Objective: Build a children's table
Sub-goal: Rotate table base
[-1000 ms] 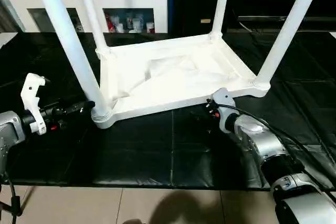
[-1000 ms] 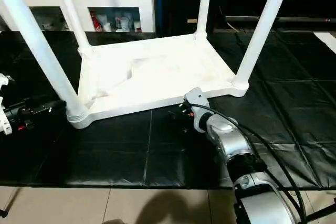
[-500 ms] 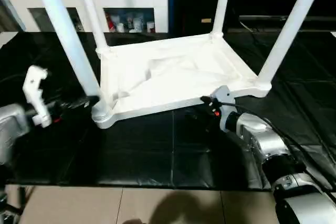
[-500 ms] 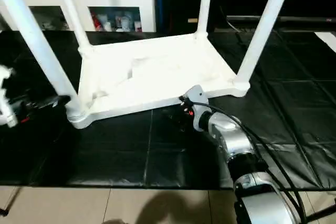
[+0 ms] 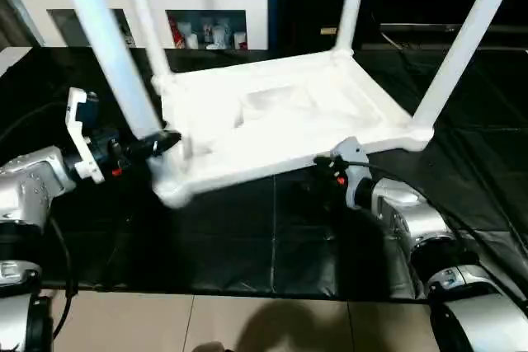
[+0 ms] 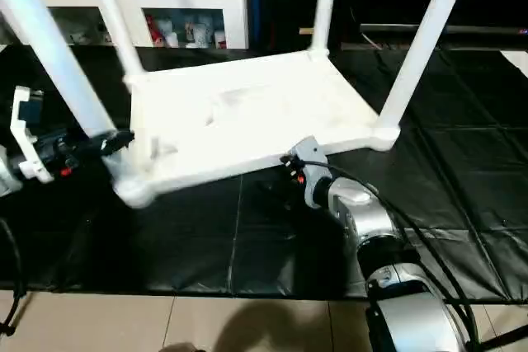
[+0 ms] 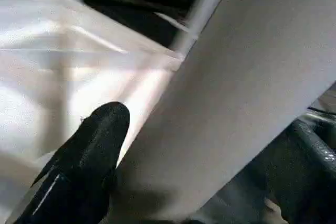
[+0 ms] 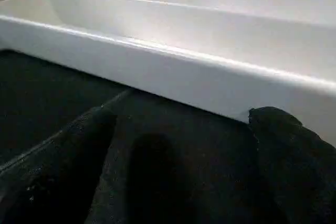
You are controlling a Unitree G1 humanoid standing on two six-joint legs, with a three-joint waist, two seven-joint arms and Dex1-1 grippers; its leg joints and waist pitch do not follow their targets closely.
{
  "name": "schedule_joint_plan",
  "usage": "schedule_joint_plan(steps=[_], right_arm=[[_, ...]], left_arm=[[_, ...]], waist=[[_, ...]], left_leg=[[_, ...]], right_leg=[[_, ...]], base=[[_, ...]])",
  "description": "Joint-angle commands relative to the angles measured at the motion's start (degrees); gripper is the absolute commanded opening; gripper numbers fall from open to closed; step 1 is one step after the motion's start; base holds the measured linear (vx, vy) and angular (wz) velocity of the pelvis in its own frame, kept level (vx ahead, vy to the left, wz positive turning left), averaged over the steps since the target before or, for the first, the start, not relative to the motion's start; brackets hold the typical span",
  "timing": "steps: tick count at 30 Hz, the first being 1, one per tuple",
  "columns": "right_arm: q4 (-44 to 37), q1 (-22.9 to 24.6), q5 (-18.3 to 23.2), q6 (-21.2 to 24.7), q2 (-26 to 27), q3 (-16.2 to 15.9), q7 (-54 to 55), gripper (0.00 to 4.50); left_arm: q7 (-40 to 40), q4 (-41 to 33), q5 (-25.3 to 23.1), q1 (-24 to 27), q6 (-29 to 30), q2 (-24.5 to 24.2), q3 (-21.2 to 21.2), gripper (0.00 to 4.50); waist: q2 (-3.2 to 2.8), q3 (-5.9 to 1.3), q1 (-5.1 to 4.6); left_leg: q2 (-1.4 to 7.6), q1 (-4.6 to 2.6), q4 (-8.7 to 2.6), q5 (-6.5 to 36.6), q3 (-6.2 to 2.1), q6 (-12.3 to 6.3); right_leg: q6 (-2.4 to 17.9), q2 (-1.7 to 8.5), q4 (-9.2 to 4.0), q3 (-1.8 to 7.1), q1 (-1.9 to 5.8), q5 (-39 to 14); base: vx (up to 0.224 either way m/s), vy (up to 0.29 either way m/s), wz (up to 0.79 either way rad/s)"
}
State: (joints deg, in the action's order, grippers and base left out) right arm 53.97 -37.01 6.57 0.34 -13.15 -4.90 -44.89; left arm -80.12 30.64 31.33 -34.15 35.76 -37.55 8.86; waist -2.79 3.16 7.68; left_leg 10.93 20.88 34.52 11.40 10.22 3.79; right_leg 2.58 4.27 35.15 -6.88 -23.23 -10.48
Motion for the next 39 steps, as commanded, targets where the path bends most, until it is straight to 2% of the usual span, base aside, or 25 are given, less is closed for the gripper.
schedule_joint_plan(steps=[1, 4, 8, 10, 11, 12, 13, 14, 15, 16, 18, 19, 21, 23, 24, 28, 29, 33, 35, 39], right_arm=[[1.16, -2.26, -0.22, -1.38, 0.81, 0.22, -0.09, 4.50], [2.53, -2.76, -0.61, -1.85, 1.26, 0.16, 0.40, 4.50], [3.70, -3.37, -1.15, -2.34, 1.96, 0.12, 1.46, 4.50], [4.88, -4.38, -1.64, -3.01, 3.54, 0.13, 2.88, 4.50], [4.88, -4.38, -1.64, -3.01, 3.54, 0.13, 2.88, 4.50], [5.68, -4.92, -1.86, -3.67, 4.31, 0.14, 3.41, 4.50], [6.19, -5.32, -2.08, -4.04, 5.00, 0.01, 4.02, 4.50], [6.47, -5.51, -2.20, -4.20, 5.33, -0.06, 4.31, 4.50], [6.60, -5.61, -2.26, -4.29, 5.50, -0.10, 4.45, 4.50], [6.98, -5.93, -2.61, -4.64, 6.25, -0.39, 4.85, 4.50], [7.22, -6.11, -2.83, -4.85, 6.77, -0.57, 5.00, 4.50], [7.42, -6.25, -3.11, -5.13, 7.20, -0.80, 5.20, 4.50], [8.23, -6.72, -3.80, -5.78, 8.08, -1.06, 6.07, 4.50], [8.74, -6.96, -4.17, -6.15, 8.31, -0.98, 6.43, 4.50], [9.28, -7.19, -4.69, -6.50, 8.56, -1.02, 7.33, 4.50], [10.35, -7.39, -6.04, -6.83, 8.71, -0.86, 11.27, 4.50], [10.66, -7.32, -6.18, -6.58, 8.48, -0.52, 12.51, 4.50], [11.95, -6.92, -6.88, -6.82, 7.34, 0.50, 16.26, 4.50], [12.13, -6.62, -6.95, -6.97, 6.78, 0.91, 17.29, 4.50], [11.04, -5.13, -6.41, -7.40, 5.13, 1.87, 16.86, 4.50]], left_arm=[[-3.57, -4.85, 1.94, 0.67, 2.97, -1.10, -2.15, 4.13], [-5.42, -9.78, 3.45, 2.30, 5.86, -1.87, -4.20, 4.13], [-6.08, -17.01, 6.03, 4.73, 9.25, -1.84, -6.07, 4.13], [-3.93, -27.59, 10.29, 7.74, 13.62, 1.03, -8.50, 4.13], [-3.93, -27.59, 10.29, 7.74, 13.62, 1.03, -8.50, 4.13], [-2.27, -30.64, 11.35, 8.41, 14.72, 3.22, -9.38, 4.13], [-0.75, -32.49, 11.80, 8.81, 14.94, 5.46, -10.53, 4.13], [0.00, -33.34, 11.97, 9.01, 15.01, 6.50, -11.10, 4.13], [0.37, -33.77, 12.04, 9.11, 15.04, 7.04, -11.43, 4.13], [2.18, -34.64, 11.76, 9.18, 14.70, 9.51, -12.83, 4.13], [4.15, -34.54, 11.30, 9.04, 14.35, 11.56, -13.26, 4.13], [5.40, -34.29, 11.18, 9.01, 14.16, 13.19, -13.51, 4.13], [8.08, -33.95, 9.70, 8.95, 12.76, 16.39, -14.54, 4.13], [9.55, -34.05, 9.03, 8.87, 12.27, 17.54, -14.63, 4.13], [11.33, -33.38, 7.73, 8.44, 10.82, 18.96, -14.75, 4.13], [18.41, -27.31, 2.33, 5.43, 4.48, 21.85, -13.92, 4.13], [19.00, -25.93, 1.40, 4.71, 3.05, 21.41, -13.33, 4.13], [18.66, -24.25, 0.71, 3.82, 1.90, 18.60, -11.27, 4.13], [18.13, -24.33, 0.92, 3.89, 2.25, 17.57, -10.61, 4.13], [16.14, -25.40, 0.01, 5.17, 2.02, 13.85, -10.93, 4.13]], waist=[[-0.52, -4.40, -0.04], [-0.48, -4.22, -0.40], [-0.39, -4.30, -1.07], [-0.36, -4.44, -1.41], [-0.36, -4.44, -1.41], [-0.13, -4.21, -1.54], [-0.15, -4.25, -1.72], [0.27, -4.11, -1.87], [0.17, -4.10, -1.92], [0.47, -4.03, -1.93], [0.45, -4.02, -2.02], [0.73, -4.06, -2.10], [0.74, -4.04, -2.08], [0.64, -4.10, -2.04], [0.80, -4.10, -2.17], [0.79, -4.24, -2.08], [0.93, -4.24, -2.14], [0.73, -4.36, -2.21], [0.63, -4.37, -2.08], [0.65, -4.33, -2.04]], left_leg=[[2.90, -0.41, -3.70, 7.33, -0.97, -2.58], [2.81, -0.25, -3.75, 7.34, -0.98, -2.52], [2.90, -0.09, -3.72, 6.41, -1.06, -2.67], [3.12, -0.12, -3.65, 5.70, -1.03, -2.62], [3.12, -0.12, -3.65, 5.70, -1.03, -2.62], [2.85, 0.01, -3.64, 5.51, -0.86, -2.99], [2.86, 0.14, -3.60, 5.21, -0.90, -2.99], [2.66, 0.36, -3.56, 5.11, -0.86, -3.16], [2.63, 0.27, -3.52, 5.40, -0.81, -3.15], [2.52, 0.20, -3.49, 5.69, -0.75, -3.30], [2.47, 0.23, -3.45, 5.54, -0.72, -3.59], [2.46, 0.15, -3.42, 5.45, -0.64, -3.67], [2.49, 0.11, -3.43, 5.45, -0.69, -3.70], [2.49, 0.05, -3.42, 5.41, -0.75, -3.64], [2.53, 0.03, -3.44, 5.18, -0.72, -3.98], [2.39, -0.02, -3.43, 4.50, -0.84, -4.28], [2.37, 0.02, -3.42, 4.53, -0.78, -4.24], [2.30, -0.01, -3.37, 4.01, -0.83, -4.01], [2.42, -0.26, -3.34, 4.01, -0.73, -3.92], [2.45, -0.03, -3.35, 4.32, -0.71, -4.29]], right_leg=[[14.28, 5.25, -3.01, 3.97, 3.56, -6.13], [13.89, 5.25, -3.14, 3.98, 3.68, -7.73], [14.05, 5.18, -2.93, 3.91, 3.89, -7.18], [14.67, 5.32, -2.60, 3.95, 3.91, -6.05], [14.67, 5.32, -2.60, 3.95, 3.91, -6.05], [14.76, 5.02, -3.02, 3.88, 3.83, -6.31], [15.06, 5.18, -2.89, 3.92, 4.05, -6.38], [14.58, 5.13, -3.06, 3.86, 4.19, -7.48], [14.24, 5.10, -3.21, 3.88, 4.13, -8.37], [13.40, 5.05, -3.43, 3.93, 4.10, -10.29], [12.19, 4.93, -3.68, 3.90, 4.08, -12.02], [11.83, 4.78, -3.77, 3.91, 3.99, -12.16], [11.56, 4.74, -3.84, 3.87, 3.89, -12.63], [11.40, 4.75, -3.79, 3.83, 3.85, -12.74], [11.37, 4.68, -3.84, 3.87, 3.81, -12.24], [10.34, 4.64, -3.82, 3.84, 3.87, -11.16], [10.36, 4.62, -3.82, 3.84, 3.90, -11.11], [10.53, 4.67, -3.58, 3.81, 3.83, -10.55], [11.05, 4.65, -3.50, 3.85, 3.66, -9.83], [11.39, 4.63, -3.21, 3.81, 3.76, -8.80]], base=[[0.000, 0.000, 0.00], [0.000, 0.000, 0.00], [0.000, 0.000, 0.00], [0.000, 0.000, 0.00], [0.000, 0.000, 0.00], [0.000, 0.000, 0.00], [0.000, 0.000, 0.00], [0.000, 0.000, 0.00], [0.000, 0.000, 0.00], [0.000, 0.000, 0.00], [0.000, 0.000, 0.00], [0.000, 0.000, 0.00], [0.000, 0.000, 0.00], [0.000, 0.000, 0.00], [0.000, 0.000, 0.00], [0.000, 0.000, 0.00], [0.000, 0.000, 0.00], [0.000, 0.000, 0.00], [0.000, 0.000, 0.00], [0.000, 0.000, 0.00]])
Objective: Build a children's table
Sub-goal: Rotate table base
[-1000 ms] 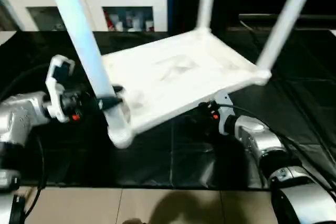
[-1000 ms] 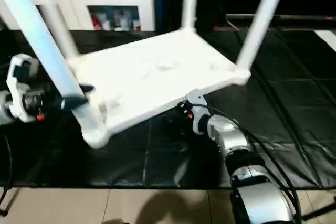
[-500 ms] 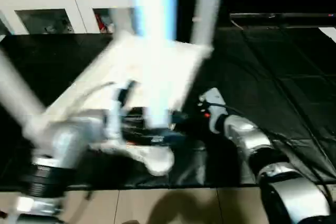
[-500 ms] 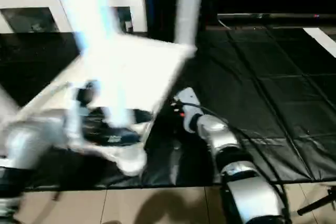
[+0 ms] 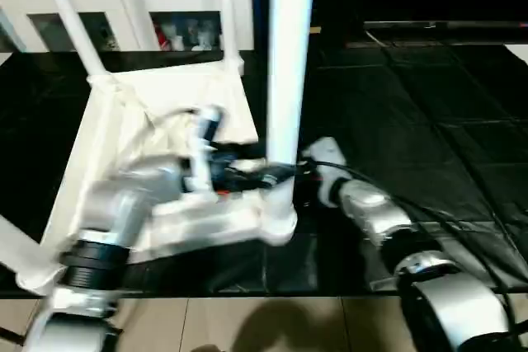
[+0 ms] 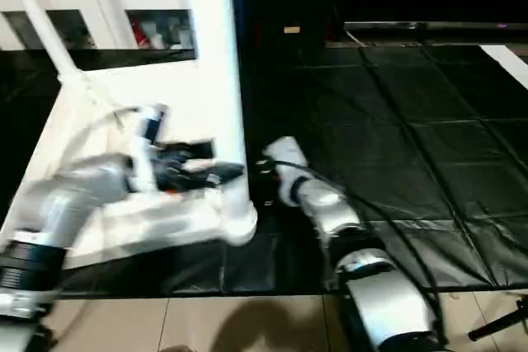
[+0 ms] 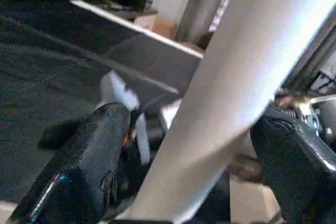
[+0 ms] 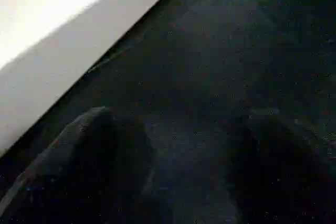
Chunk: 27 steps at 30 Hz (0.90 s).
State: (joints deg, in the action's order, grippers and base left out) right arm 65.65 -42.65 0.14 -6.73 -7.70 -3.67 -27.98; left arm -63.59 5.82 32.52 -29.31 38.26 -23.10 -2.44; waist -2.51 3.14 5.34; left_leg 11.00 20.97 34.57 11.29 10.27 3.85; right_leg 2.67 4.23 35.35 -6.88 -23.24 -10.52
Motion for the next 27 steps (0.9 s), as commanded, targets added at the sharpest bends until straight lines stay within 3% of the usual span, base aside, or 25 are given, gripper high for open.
schedule_joint_plan(steps=[1, 4, 7, 11, 13, 17, 19, 21, 23, 27], right_arm=[[-1.17, 0.92, 0.25, -0.39, -0.73, 0.80, -0.50, 4.50], [-4.71, 2.97, 1.23, -0.97, -2.71, 1.26, -3.85, 4.50], [-12.58, 6.66, 2.82, -0.16, -6.21, 0.98, -10.10, 4.50], [-18.15, 9.09, 4.15, 1.39, -8.33, 1.13, -13.64, 4.50], [-29.37, 13.89, 7.07, 4.70, -12.46, 0.44, -21.04, 4.50], [-42.90, 19.27, 12.50, 10.10, -17.05, -0.11, -29.57, 4.50], [-49.16, 21.95, 14.83, 13.34, -19.74, -0.95, -33.00, 4.50], [-57.51, 25.86, 17.00, 17.98, -23.97, -2.55, -37.31, 4.50], [-61.03, 27.62, 17.40, 20.37, -26.03, -3.31, -39.11, 4.50], [-65.23, 29.46, 17.96, 23.86, -27.69, -3.34, -39.29, 4.50]], left_arm=[[-0.96, -1.19, -1.23, 0.84, -0.39, -1.39, 0.12, 4.13], [-2.63, -3.36, -2.43, 3.00, -0.47, -5.16, -1.84, 4.13], [-3.31, -6.45, -8.11, 6.33, -2.89, -9.99, -6.73, 4.13], [-3.14, -7.52, -11.81, 7.88, -4.99, -12.21, -9.65, 4.13], [-1.76, -8.58, -15.43, 9.39, -4.13, -14.58, -13.21, 3.88], [-0.26, -10.02, -17.24, 10.21, -3.36, -15.32, -15.37, 3.75], [0.73, -9.67, -18.53, 10.09, -3.52, -15.12, -16.06, 3.39], [2.31, -7.60, -20.33, 9.46, -4.27, -13.99, -16.60, 3.28], [3.03, -5.67, -21.50, 8.85, -5.75, -13.44, -17.12, 3.03], [4.60, -2.51, -22.60, 7.64, -6.53, -12.32, -17.27, 2.69]], waist=[[0.47, -4.33, 0.33], [0.58, -4.26, 0.55], [0.70, -4.19, 0.73], [0.71, -4.03, 0.91], [0.64, -3.85, 1.18], [0.79, -3.87, 1.57], [0.91, -3.72, 1.50], [1.22, -3.62, 1.68], [1.31, -3.69, 1.69], [1.20, -3.81, 1.35]], left_leg=[[2.36, -0.22, -3.37, 4.36, -0.72, -4.39], [2.39, -0.15, -3.35, 4.46, -0.70, -4.72], [2.49, -0.27, -3.40, 4.82, -0.73, -5.38], [2.43, -0.24, -3.49, 5.49, -0.72, -5.33], [2.50, -0.26, -3.62, 7.10, -0.76, -4.74], [2.35, -0.25, -3.63, 6.60, -0.82, -5.49], [2.23, -0.19, -3.69, 7.23, -0.86, -5.25], [2.07, -0.25, -3.66, 7.99, -0.86, -5.26], [1.88, -0.11, -3.64, 7.68, -0.89, -5.14], [1.82, -0.09, -3.62, 7.84, -1.03, -4.58]], right_leg=[[11.35, 4.67, -3.46, 3.82, 3.74, -8.78], [10.85, 4.65, -3.55, 3.80, 3.74, -9.78], [9.73, 4.54, -3.69, 3.85, 3.65, -10.78], [8.73, 4.47, -3.97, 3.87, 3.55, -12.95], [7.62, 4.39, -4.35, 3.97, 3.55, -15.06], [6.60, 4.14, -4.50, 3.94, 3.60, -14.67], [6.15, 4.13, -4.92, 3.86, 3.51, -16.96], [3.93, 4.10, -5.46, 3.88, 3.63, -19.82], [2.80, 4.07, -5.71, 3.75, 3.59, -21.24], [2.65, 4.19, -5.93, 3.46, 3.48, -22.46]], base=[[0.000, 0.000, 0.00], [0.000, 0.000, 0.00], [0.000, 0.000, 0.00], [0.000, 0.000, 0.00], [0.000, 0.000, 0.00], [0.000, 0.000, 0.00], [0.000, 0.000, 0.00], [0.000, 0.000, 0.00], [0.000, 0.000, 0.00], [0.000, 0.000, 0.00]])
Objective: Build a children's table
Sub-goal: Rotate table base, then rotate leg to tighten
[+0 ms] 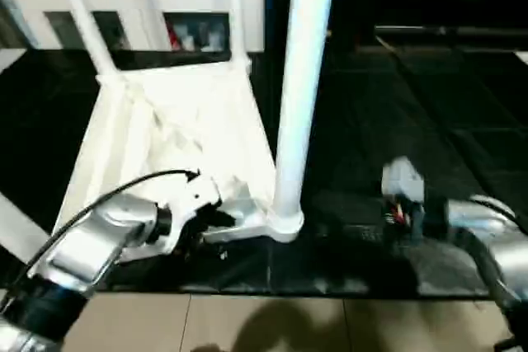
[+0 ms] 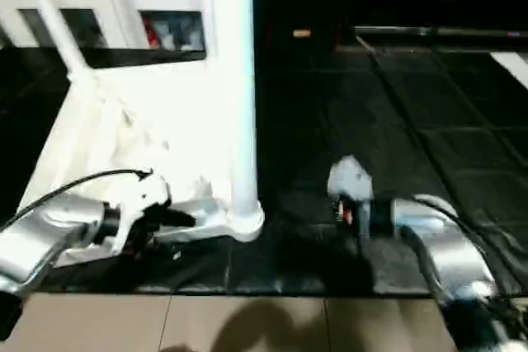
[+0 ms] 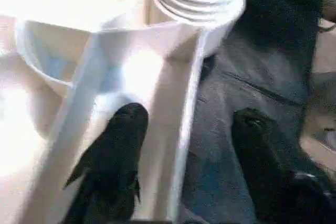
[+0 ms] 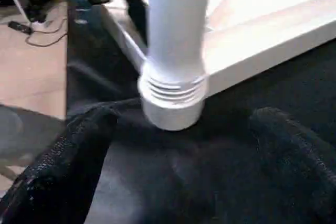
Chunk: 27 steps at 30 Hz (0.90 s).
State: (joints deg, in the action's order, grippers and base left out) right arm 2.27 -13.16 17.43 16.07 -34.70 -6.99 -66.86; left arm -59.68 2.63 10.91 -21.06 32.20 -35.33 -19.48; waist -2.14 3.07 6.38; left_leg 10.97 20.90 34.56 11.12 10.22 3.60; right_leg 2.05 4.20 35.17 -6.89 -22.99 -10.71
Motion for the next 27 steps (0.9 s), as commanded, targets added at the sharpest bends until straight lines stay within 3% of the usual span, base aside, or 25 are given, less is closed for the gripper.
schedule_joint_plan(steps=[1, 3, 9, 15, 17, 24, 27], right_arm=[[-2.68, 0.33, 0.80, 1.66, -1.00, -0.15, -0.47, 4.50], [-4.87, 1.37, 1.42, 3.07, -1.74, -0.24, -0.36, 4.50], [-7.63, 2.19, 1.92, 5.98, -2.44, -0.65, 0.02, 4.50], [-7.85, 1.59, 1.57, 6.65, -2.27, -1.23, 0.77, 4.50], [-8.10, 1.57, 1.65, 6.91, -2.34, -1.26, 0.94, 4.50], [-8.72, 2.15, 1.48, 7.36, -2.18, -1.39, 1.31, 4.50], [-8.81, 2.08, 1.55, 7.40, -2.07, -1.27, 1.53, 4.50]], left_arm=[[0.88, 1.80, -1.02, -1.01, -1.05, 0.50, -0.08, 2.58], [1.32, 3.63, -1.02, -1.86, -1.63, 1.56, -0.03, 2.45], [-1.68, 6.19, -1.56, -2.97, -6.13, 2.30, -0.83, 1.89], [-3.44, 7.53, -2.06, -3.62, -6.81, 1.96, -1.90, 1.45], [-4.05, 7.62, -1.97, -3.61, -6.89, 1.95, -2.12, 1.33], [-4.46, 8.33, -2.04, -3.50, -7.61, 2.56, -2.18, 0.82], [-4.93, 11.40, -2.97, -4.67, -11.38, 3.30, -1.96, 0.55]], waist=[[0.57, -3.80, 0.37], [0.64, -3.84, 0.45], [0.76, -4.08, 0.72], [0.71, -3.94, 0.62], [0.48, -3.94, 0.65], [0.57, -4.04, 0.62], [0.51, -3.98, 0.60]], left_leg=[[1.87, -0.02, -3.59, 7.89, -1.05, -4.29], [1.89, -0.24, -3.50, 7.95, -0.94, -4.44], [2.08, 0.10, -3.46, 6.64, -1.16, -4.91], [2.03, 0.00, -3.51, 7.39, -1.13, -4.43], [2.17, -0.06, -3.56, 7.42, -1.21, -4.35], [2.17, 0.03, -3.47, 6.97, -1.17, -4.40], [2.05, -0.05, -3.49, 7.44, -1.13, -4.32]], right_leg=[[3.37, 4.24, -5.70, 3.45, 3.24, -21.93], [3.72, 4.12, -5.79, 3.51, 3.04, -20.94], [4.69, 4.37, -5.26, 3.52, 3.34, -17.58], [4.45, 4.50, -5.51, 3.50, 3.34, -19.31], [4.67, 4.50, -5.45, 3.51, 3.28, -19.00], [5.57, 4.52, -5.21, 3.55, 3.46, -17.04], [4.94, 4.45, -5.47, 3.51, 3.43, -18.07]], base=[[0.000, 0.000, 0.00], [0.000, 0.000, 0.00], [0.000, 0.000, 0.00], [0.000, 0.000, 0.00], [0.000, 0.000, 0.00], [0.000, 0.000, 0.00], [0.000, 0.000, 0.00]])
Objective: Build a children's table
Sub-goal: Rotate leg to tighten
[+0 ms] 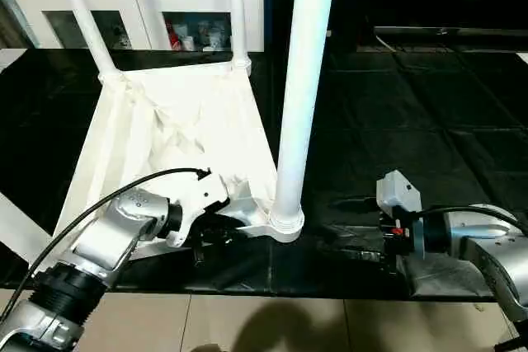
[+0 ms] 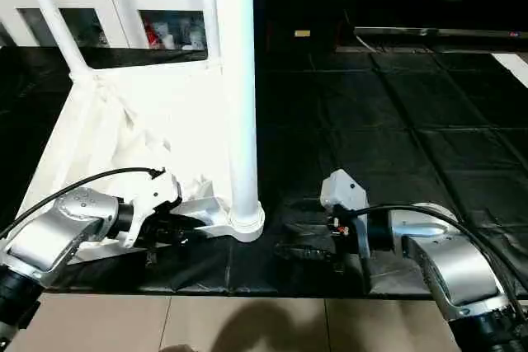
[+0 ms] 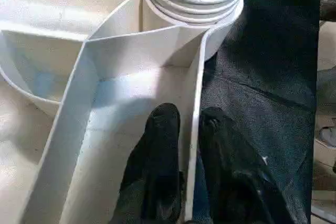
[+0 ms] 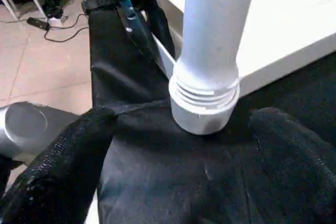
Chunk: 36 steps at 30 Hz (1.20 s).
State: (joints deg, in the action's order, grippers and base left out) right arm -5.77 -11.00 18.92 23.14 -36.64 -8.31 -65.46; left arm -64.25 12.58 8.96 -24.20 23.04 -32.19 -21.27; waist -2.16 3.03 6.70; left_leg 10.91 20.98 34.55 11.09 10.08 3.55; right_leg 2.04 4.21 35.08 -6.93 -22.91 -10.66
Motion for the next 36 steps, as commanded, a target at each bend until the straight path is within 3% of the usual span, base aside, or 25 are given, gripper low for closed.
schedule_joint_plan(steps=[1, 4, 5, 10, 11, 15, 16, 19, 22, 25, 27, 28, 30, 33, 36], right_arm=[[-0.57, -0.21, 0.03, 0.20, -0.06, 0.08, 0.29, 4.50], [-0.11, -0.47, -0.04, -0.07, 0.03, 0.14, 0.53, 4.50], [0.44, -0.76, -0.33, -0.77, 0.41, 0.29, 1.14, 4.50], [0.86, -1.18, -0.32, -1.62, 1.37, 1.17, 2.69, 4.50], [0.76, -1.18, -0.16, -1.57, 1.43, 1.45, 2.90, 4.50], [-0.29, -0.64, 0.71, -0.84, 0.75, 2.40, 2.79, 4.50], [-0.46, -0.53, 0.82, -0.74, 0.62, 2.50, 2.74, 4.50], [-0.95, 0.25, 1.27, -0.50, -0.21, 2.93, 2.22, 4.50], [-0.79, 0.49, 1.48, -0.54, -0.45, 2.99, 2.00, 4.50], [0.10, -0.17, 1.09, -1.02, 0.18, 2.81, 2.49, 4.50], [1.30, -1.27, 0.68, -1.66, 1.24, 2.40, 3.24, 4.50], [2.51, -2.34, 1.24, -0.99, 2.23, 2.04, 3.43, 4.50], [3.29, -3.00, 2.00, -0.89, 2.80, 1.75, 2.76, 4.50], [7.20, -5.80, 2.26, -2.36, 5.17, 1.13, 2.14, 4.50], [9.26, -7.03, 2.59, -3.13, 6.03, 0.76, 0.68, 4.50]], left_arm=[[-0.86, 3.06, -1.23, -2.25, -3.96, 0.50, -0.07, 0.47], [-1.78, 5.54, -1.45, -3.44, -6.35, 1.03, 0.01, 0.27], [-2.99, 11.20, -4.09, -5.89, -12.82, 1.47, -1.82, 0.18], [-5.58, 17.84, -5.51, -9.20, -21.19, 4.29, -3.54, 0.04], [-6.57, 18.07, -5.32, -9.53, -22.44, 5.02, -3.91, 0.04], [-10.44, 18.34, -4.28, -10.14, -25.90, 7.47, -4.66, 0.04], [-10.86, 18.44, -4.15, -10.20, -26.28, 7.75, -4.70, 0.04], [-11.93, 20.05, -4.29, -10.80, -28.64, 8.50, -5.04, 0.04], [-13.25, 24.27, -4.55, -11.87, -31.91, 9.25, -4.37, 0.04], [-12.68, 26.40, -5.05, -12.32, -28.98, 8.99, -3.38, 0.04], [-12.02, 27.60, -4.44, -12.74, -25.11, 8.90, -1.99, 0.04], [-13.03, 28.00, -3.34, -12.99, -23.08, 8.67, -1.03, 0.04], [-13.85, 27.75, -2.62, -12.97, -21.88, 8.37, -0.60, 0.04], [-16.90, 27.00, -1.99, -13.04, -22.09, 7.47, -0.72, 0.04], [-17.98, 27.05, -2.10, -13.26, -22.68, 7.48, -0.79, 0.04]], waist=[[0.52, -3.89, 0.31], [0.53, -4.10, 0.52], [0.56, -3.94, 0.51], [0.57, -4.02, 0.87], [0.29, -4.15, 1.02], [0.15, -4.52, 1.94], [0.04, -4.67, 2.30], [0.08, -4.72, 2.98], [0.19, -4.52, 3.40], [0.32, -4.42, 3.53], [0.83, -4.33, 3.49], [0.69, -4.19, 3.18], [0.65, -4.20, 2.88], [0.65, -4.27, 2.38], [0.46, -4.48, 2.10]], left_leg=[[1.97, -0.11, -3.45, 7.53, -0.98, -4.39], [2.14, -0.23, -3.45, 7.51, -1.05, -4.05], [2.11, -0.15, -3.56, 7.70, -1.14, -4.27], [1.90, -0.39, -3.52, 8.55, -0.98, -3.53], [2.11, -0.40, -3.50, 8.22, -1.06, -3.41], [2.76, -0.93, -3.37, 7.53, -1.01, -3.70], [2.92, -0.76, -3.28, 6.75, -0.98, -4.12], [3.02, -0.65, -3.22, 6.37, -0.97, -4.43], [2.73, -0.40, -3.23, 7.23, -0.92, -4.30], [2.70, -0.39, -3.44, 8.15, -1.03, -3.59], [2.60, -0.35, -3.50, 8.29, -0.98, -3.48], [2.39, -0.39, -3.51, 8.83, -0.90, -3.25], [2.36, -0.43, -3.54, 8.97, -0.98, -3.12], [2.34, -0.14, -3.61, 8.76, -1.10, -3.15], [2.67, -0.17, -3.55, 7.71, -1.14, -3.50]], right_leg=[[4.74, 4.41, -5.58, 3.48, 3.31, -18.62], [4.49, 4.59, -5.43, 3.56, 3.38, -18.28], [4.45, 4.44, -5.60, 3.47, 3.28, -18.52], [2.65, 4.60, -6.12, 3.37, 3.32, -21.35], [3.04, 4.70, -5.89, 3.48, 3.29, -20.03], [5.97, 4.76, -4.99, 3.86, 2.91, -14.21], [7.63, 4.82, -4.46, 3.92, 3.04, -11.00], [8.31, 5.04, -4.22, 3.96, 3.12, -9.68], [7.11, 5.15, -4.68, 3.82, 3.29, -12.52], [5.59, 5.22, -4.93, 3.73, 3.31, -15.72], [5.39, 5.31, -4.94, 3.70, 3.38, -16.92], [4.85, 5.39, -5.33, 3.52, 3.26, -20.19], [4.29, 5.35, -5.56, 3.48, 3.28, -21.67], [4.14, 5.29, -5.60, 3.36, 3.34, -21.42], [5.76, 5.26, -4.97, 3.59, 3.29, -17.02]], base=[[0.000, 0.000, 0.00], [0.000, 0.000, 0.00], [0.000, 0.000, 0.00], [0.000, 0.000, 0.00], [0.000, 0.000, 0.00], [0.000, 0.000, 0.00], [0.000, 0.000, 0.00], [0.000, 0.000, 0.00], [0.000, 0.000, 0.00], [0.000, 0.000, 0.00], [0.000, 0.000, 0.00], [0.000, 0.000, 0.00], [0.000, 0.000, 0.00], [0.000, 0.000, 0.00], [0.000, 0.000, 0.00]])
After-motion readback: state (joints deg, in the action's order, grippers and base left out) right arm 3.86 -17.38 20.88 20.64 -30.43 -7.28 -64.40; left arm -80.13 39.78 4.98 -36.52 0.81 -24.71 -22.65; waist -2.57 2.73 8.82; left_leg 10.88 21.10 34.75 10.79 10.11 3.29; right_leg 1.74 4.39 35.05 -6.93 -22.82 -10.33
